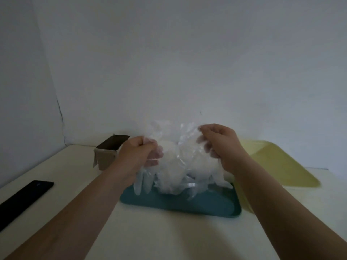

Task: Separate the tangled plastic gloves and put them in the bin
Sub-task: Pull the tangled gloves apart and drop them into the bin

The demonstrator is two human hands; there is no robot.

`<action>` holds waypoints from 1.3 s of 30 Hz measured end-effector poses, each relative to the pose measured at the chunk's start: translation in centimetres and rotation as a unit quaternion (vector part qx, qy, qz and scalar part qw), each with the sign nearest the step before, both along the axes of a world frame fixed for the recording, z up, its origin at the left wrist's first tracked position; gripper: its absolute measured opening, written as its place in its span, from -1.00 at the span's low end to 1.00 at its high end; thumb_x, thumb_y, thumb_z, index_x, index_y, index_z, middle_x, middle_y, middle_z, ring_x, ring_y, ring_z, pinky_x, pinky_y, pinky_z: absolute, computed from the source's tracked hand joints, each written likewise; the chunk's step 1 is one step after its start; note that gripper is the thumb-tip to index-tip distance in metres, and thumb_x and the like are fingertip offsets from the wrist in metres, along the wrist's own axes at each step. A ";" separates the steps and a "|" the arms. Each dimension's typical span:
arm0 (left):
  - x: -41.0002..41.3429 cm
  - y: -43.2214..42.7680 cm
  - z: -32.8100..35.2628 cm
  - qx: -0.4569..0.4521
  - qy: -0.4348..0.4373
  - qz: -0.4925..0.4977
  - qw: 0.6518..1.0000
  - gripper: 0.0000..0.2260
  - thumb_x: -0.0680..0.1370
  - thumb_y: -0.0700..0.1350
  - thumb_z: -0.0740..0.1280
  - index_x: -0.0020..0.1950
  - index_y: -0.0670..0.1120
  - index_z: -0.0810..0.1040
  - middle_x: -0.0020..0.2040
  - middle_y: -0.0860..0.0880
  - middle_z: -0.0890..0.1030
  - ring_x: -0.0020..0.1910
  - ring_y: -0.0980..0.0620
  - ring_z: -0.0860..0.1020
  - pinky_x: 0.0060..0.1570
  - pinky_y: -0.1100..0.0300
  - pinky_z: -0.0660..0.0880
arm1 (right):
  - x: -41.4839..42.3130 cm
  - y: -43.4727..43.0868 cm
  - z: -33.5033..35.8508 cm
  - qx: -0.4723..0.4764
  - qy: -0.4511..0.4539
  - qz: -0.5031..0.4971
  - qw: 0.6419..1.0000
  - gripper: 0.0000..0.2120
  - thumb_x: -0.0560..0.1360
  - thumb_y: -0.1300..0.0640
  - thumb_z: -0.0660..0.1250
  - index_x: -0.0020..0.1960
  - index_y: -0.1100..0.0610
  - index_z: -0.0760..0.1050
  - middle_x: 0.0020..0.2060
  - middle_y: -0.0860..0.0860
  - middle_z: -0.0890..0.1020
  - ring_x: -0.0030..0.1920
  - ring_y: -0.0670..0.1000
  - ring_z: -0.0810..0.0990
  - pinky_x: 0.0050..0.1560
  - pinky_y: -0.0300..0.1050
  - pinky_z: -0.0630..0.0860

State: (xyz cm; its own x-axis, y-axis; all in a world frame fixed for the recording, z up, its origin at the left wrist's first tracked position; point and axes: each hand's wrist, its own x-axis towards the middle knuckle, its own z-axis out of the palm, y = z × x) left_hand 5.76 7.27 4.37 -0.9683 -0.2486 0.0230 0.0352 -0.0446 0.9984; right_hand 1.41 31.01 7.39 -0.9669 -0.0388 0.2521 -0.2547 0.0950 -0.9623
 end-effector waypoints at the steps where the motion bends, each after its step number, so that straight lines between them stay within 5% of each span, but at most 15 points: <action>1: -0.1 0.6 0.3 0.010 -0.007 -0.009 1.000 -0.92 0.64 -0.21 0.40 0.07 -0.21 0.63 -0.02 -0.21 0.75 -0.03 -0.17 0.74 -0.10 0.00 0.65 | 0.2 0.3 0.7 0.008 0.004 0.002 1.000 -0.86 0.62 0.08 0.39 0.07 0.13 0.67 -0.21 0.11 0.74 -0.41 -0.01 0.50 -0.47 -0.19 0.38; 5: -0.5 3.3 2.3 0.046 -0.008 -0.063 0.997 -0.96 0.62 -0.30 0.34 0.05 -0.22 0.54 0.09 -0.34 0.70 0.00 -0.24 0.73 -0.21 -0.02 0.67 | 1.0 3.2 3.6 0.061 0.024 0.008 0.998 -0.84 0.61 0.06 0.41 0.06 0.15 0.66 -0.27 0.09 0.73 -0.46 -0.03 0.48 -0.48 -0.19 0.36; 11: -0.9 9.2 5.2 0.023 -0.010 -0.181 0.983 -0.77 0.66 -0.32 0.25 0.29 -0.16 0.53 0.04 -0.25 0.75 -0.03 -0.20 0.75 -0.03 -0.08 0.68 | 0.7 9.9 6.0 0.146 0.060 -0.099 0.983 -0.81 0.65 0.01 0.28 0.01 0.09 0.59 -0.45 0.07 0.62 -0.60 0.01 0.42 -0.57 -0.29 0.24; 15: -2.4 12.8 5.6 0.024 -0.016 -0.208 0.978 -0.79 0.69 -0.22 0.24 0.25 -0.20 0.61 0.13 -0.22 0.73 0.09 -0.27 0.72 0.18 -0.17 0.63 | 0.0 15.0 6.1 0.231 0.053 -0.149 0.960 -0.80 0.67 0.01 0.24 0.00 0.11 0.53 -0.42 0.09 0.59 -0.62 -0.01 0.42 -0.61 -0.30 0.26; 19: -3.6 13.8 6.2 0.050 -0.003 -0.204 0.978 -0.82 0.66 -0.15 0.31 0.16 -0.20 0.65 0.18 -0.20 0.73 0.11 -0.24 0.72 0.15 -0.12 0.62 | -2.3 18.4 4.9 0.314 0.034 -0.181 0.931 -0.84 0.66 0.02 0.22 -0.02 0.04 0.52 -0.35 0.04 0.61 -0.64 -0.11 0.44 -0.53 -0.28 0.38; 26: -3.6 12.2 8.1 0.108 0.025 -0.228 0.967 -0.80 0.69 -0.11 0.20 0.10 -0.13 0.60 0.15 -0.19 0.74 0.01 -0.15 0.75 -0.14 0.08 0.69 | -8.0 18.6 1.3 0.468 -0.014 -0.192 0.862 -0.83 0.67 0.04 0.18 -0.03 -0.08 0.52 -0.29 -0.28 0.55 -0.41 0.01 0.66 -0.28 -0.09 0.65; 31: -3.9 13.9 8.3 0.137 0.006 -0.254 0.957 -0.82 0.70 -0.15 0.21 0.10 -0.13 0.60 0.14 -0.24 0.73 -0.16 -0.16 0.74 -0.31 0.14 0.64 | -10.1 17.3 -1.3 0.547 -0.024 -0.160 0.821 -0.83 0.68 0.00 0.20 -0.04 -0.02 0.50 -0.20 -0.08 0.60 -0.38 -0.03 0.60 -0.34 -0.20 0.48; 35: -6.0 17.4 7.6 0.124 -0.038 -0.273 0.953 -0.86 0.70 -0.23 0.24 0.12 -0.15 0.59 0.11 -0.28 0.72 -0.09 -0.23 0.74 -0.31 0.09 0.64 | -9.8 17.0 -2.2 0.634 -0.053 -0.118 0.762 -0.84 0.64 0.05 0.28 0.18 0.05 0.53 -0.05 -0.02 0.54 -0.10 0.05 0.56 -0.07 -0.09 0.52; 39: -8.5 21.4 6.4 0.036 -0.067 -0.257 0.963 -0.87 0.64 -0.34 0.32 0.12 -0.21 0.62 -0.02 -0.24 0.72 -0.09 -0.19 0.74 -0.12 -0.01 0.72 | -8.9 18.7 0.7 0.569 -0.095 -0.071 0.814 -0.69 0.67 0.22 0.23 0.38 0.26 0.46 0.30 0.17 0.54 0.30 0.21 0.53 0.34 0.07 0.45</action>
